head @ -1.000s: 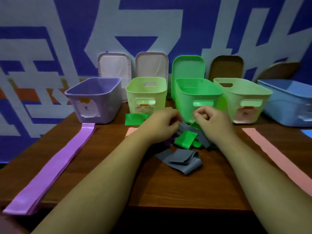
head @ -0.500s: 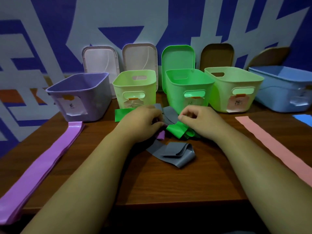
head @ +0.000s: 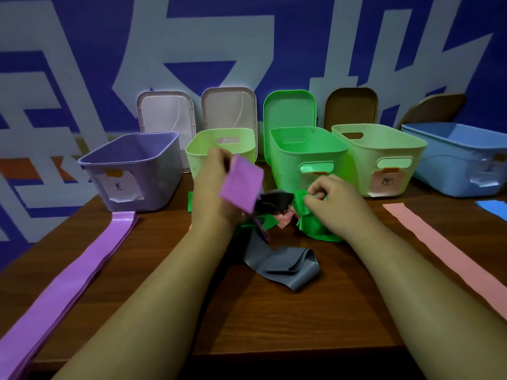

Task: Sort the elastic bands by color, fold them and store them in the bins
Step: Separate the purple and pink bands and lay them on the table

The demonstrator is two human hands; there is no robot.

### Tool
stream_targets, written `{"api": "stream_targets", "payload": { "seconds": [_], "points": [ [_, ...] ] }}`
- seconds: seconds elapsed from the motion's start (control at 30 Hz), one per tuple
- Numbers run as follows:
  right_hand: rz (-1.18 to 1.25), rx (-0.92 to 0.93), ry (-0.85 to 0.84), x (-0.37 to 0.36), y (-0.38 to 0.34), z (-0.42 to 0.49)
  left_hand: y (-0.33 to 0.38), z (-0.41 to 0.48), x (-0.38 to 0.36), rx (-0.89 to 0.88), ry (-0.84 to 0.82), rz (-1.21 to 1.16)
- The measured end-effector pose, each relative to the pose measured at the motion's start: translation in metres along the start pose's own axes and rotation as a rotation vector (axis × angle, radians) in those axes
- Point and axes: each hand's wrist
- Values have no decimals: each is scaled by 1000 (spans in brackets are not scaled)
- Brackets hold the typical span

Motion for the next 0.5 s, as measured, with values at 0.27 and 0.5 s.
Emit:
{"api": "stream_targets", "payload": {
  "seconds": [0.27, 0.5],
  "points": [
    [197, 264, -86, 8, -18, -13, 14, -5, -8, -24, -20, -164],
    [289, 203, -70, 1, -23, -11, 15, -8, -15, 58, -180, -172]
  ]
}}
Point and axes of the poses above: each hand's wrist, its own z-axis towards the middle knuckle, its own x-axis out of the back of the hand, y = z × x, and after that the axes turned 8 degrees about -z, right-handed
